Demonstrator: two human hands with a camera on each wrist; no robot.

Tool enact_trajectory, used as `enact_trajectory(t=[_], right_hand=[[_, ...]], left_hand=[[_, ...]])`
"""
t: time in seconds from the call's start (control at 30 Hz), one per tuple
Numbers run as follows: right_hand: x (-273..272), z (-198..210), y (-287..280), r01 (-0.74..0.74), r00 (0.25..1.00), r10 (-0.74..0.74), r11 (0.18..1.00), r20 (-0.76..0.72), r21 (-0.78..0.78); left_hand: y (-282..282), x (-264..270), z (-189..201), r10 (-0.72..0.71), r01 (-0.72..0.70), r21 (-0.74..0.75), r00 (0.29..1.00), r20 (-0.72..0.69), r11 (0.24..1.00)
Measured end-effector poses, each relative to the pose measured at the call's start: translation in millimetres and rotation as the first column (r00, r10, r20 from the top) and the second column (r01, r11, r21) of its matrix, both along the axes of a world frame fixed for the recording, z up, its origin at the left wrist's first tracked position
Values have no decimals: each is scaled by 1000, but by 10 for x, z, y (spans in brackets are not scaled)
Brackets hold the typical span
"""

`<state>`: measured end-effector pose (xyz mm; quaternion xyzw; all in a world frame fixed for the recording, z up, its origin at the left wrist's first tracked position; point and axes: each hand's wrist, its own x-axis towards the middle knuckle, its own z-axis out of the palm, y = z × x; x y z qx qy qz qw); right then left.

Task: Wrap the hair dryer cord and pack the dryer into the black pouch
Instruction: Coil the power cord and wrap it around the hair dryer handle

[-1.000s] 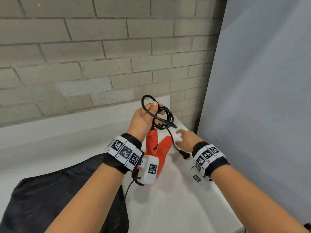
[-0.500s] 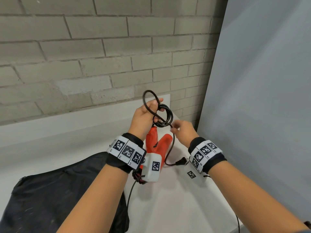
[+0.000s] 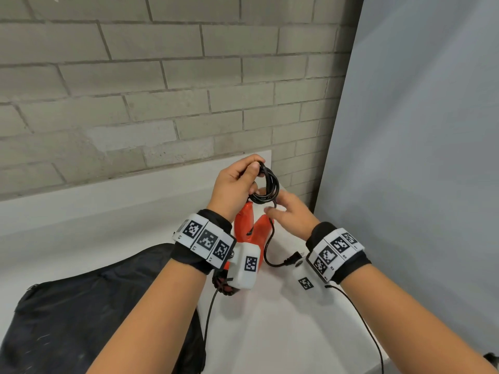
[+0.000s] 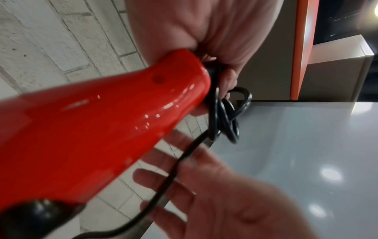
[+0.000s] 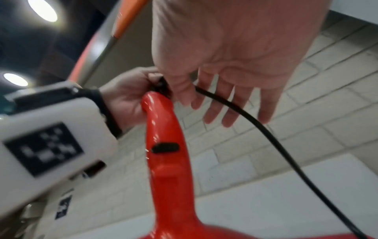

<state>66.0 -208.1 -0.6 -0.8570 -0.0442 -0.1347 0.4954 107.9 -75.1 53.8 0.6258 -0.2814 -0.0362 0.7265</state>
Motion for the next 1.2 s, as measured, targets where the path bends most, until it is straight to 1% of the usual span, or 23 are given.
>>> enact_trajectory(t=[0.03,0.07,0.1,0.13,0.23,0.37,0.47,0.53,0.67,0.77,0.87,0.97,1.03,1.1,1.17,1.2], right_hand=[[-21,49,28,-30,999,27,997,42,69],[-23,56,24,-16,998,10,995,68,95],[-26,55,12,22,996,-29,997,90,79],[-32,60,2,84,992,-86,996,98,20],[-14,113,-38,220,969,-209,972,128,-81],[59,326,-104,352,925,-327,929,193,-112],[70,549,-144,414,893,-390,908,224,-68],[49,671,-128,412,889,-386,909,247,-59],[-15,813,-9,380,882,-325,919,342,-106],[-60,871,97,339,880,-271,933,391,-117],[-80,896,152,290,888,-212,947,409,-139],[-103,890,116,262,899,-200,958,391,-114],[-119,861,53,270,911,-229,960,343,-76],[-127,753,-35,343,910,-312,937,273,-70],[-101,536,-157,485,871,-464,865,162,-132],[-101,415,-203,529,847,-529,827,56,-189]], left_hand=[[6,21,8,16,-16,9,1000,9,1000],[13,43,12,24,-25,23,999,21,999],[23,60,18,23,-24,39,999,30,999],[27,73,18,16,-18,54,999,33,998],[35,55,32,-14,11,85,1000,25,996],[46,19,26,-5,-5,115,995,95,993],[82,60,15,-21,-7,182,989,149,983],[105,91,9,-25,-13,236,987,157,972],[137,115,21,-48,-2,332,989,142,943],[150,105,66,-79,-9,428,979,186,904],[143,104,102,-146,14,505,964,221,863],[137,114,96,-133,-6,516,964,232,857],[131,128,66,-55,-64,475,971,232,878],[129,143,42,42,-143,426,970,238,893],[135,162,30,94,-184,400,968,234,898],[140,170,27,100,-186,397,968,229,899]])
